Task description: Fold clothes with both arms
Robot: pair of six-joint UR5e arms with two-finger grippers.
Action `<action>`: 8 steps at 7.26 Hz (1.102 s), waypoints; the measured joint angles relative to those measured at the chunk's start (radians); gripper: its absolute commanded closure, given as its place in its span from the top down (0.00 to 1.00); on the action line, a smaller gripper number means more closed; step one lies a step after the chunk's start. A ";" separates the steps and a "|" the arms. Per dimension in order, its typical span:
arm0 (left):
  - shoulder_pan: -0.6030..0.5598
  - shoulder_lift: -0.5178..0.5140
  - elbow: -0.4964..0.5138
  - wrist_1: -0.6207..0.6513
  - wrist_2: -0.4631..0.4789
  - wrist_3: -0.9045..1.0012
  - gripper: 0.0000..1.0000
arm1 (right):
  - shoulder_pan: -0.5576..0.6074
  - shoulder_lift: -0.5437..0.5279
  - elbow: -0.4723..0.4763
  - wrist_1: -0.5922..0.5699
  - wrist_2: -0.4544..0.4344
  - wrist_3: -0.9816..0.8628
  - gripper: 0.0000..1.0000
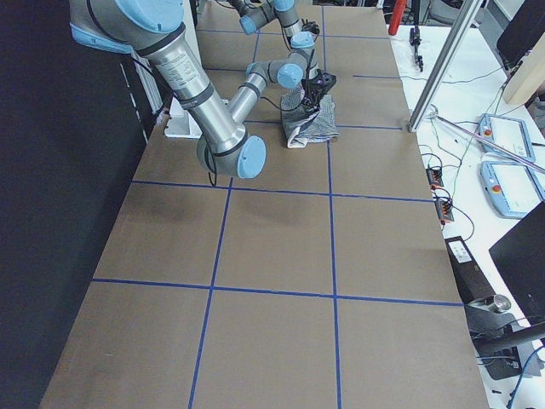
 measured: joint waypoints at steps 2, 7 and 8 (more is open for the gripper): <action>-0.062 -0.049 0.182 -0.146 0.011 0.082 0.33 | 0.041 0.104 -0.260 0.155 0.016 -0.008 0.82; -0.118 -0.085 0.249 -0.216 0.018 0.179 0.00 | 0.173 0.143 -0.402 0.287 0.163 -0.089 0.99; -0.116 -0.088 0.235 -0.212 0.014 0.179 0.00 | 0.174 0.082 -0.325 0.287 0.172 -0.096 1.00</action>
